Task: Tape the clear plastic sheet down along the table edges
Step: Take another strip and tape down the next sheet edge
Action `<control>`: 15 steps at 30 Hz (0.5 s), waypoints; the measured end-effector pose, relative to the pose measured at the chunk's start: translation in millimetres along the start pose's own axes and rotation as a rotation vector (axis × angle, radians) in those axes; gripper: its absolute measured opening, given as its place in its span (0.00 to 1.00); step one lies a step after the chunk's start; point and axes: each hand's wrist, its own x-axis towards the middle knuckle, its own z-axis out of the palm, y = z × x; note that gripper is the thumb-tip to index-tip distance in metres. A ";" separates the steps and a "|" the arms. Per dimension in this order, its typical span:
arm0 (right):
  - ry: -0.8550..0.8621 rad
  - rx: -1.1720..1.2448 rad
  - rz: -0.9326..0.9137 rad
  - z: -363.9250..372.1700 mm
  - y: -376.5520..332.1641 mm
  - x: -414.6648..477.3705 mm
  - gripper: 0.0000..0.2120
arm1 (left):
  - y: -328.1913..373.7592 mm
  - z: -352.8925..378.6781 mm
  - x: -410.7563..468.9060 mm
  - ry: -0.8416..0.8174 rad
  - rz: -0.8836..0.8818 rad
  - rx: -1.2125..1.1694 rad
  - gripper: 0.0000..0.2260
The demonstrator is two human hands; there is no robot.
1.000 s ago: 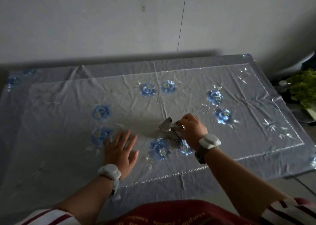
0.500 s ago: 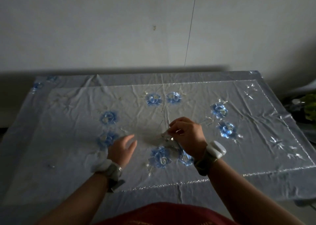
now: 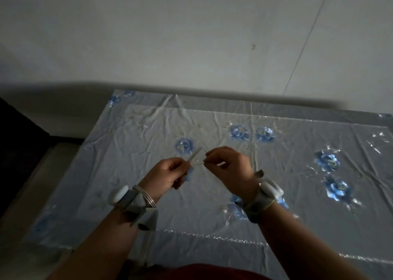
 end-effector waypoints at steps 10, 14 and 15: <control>-0.103 -0.021 0.023 115.3 -60.2 38.4 0.04 | 1.8 -126.9 -8.4 0.288 -0.244 -0.428 0.09; -0.124 -0.097 -0.053 183.3 -96.8 60.7 0.01 | -7.1 -192.3 -8.8 0.336 -0.307 -0.668 0.06; -0.107 -0.105 -0.055 194.1 -103.5 65.7 0.01 | -9.6 -202.1 -8.4 0.359 -0.305 -0.674 0.07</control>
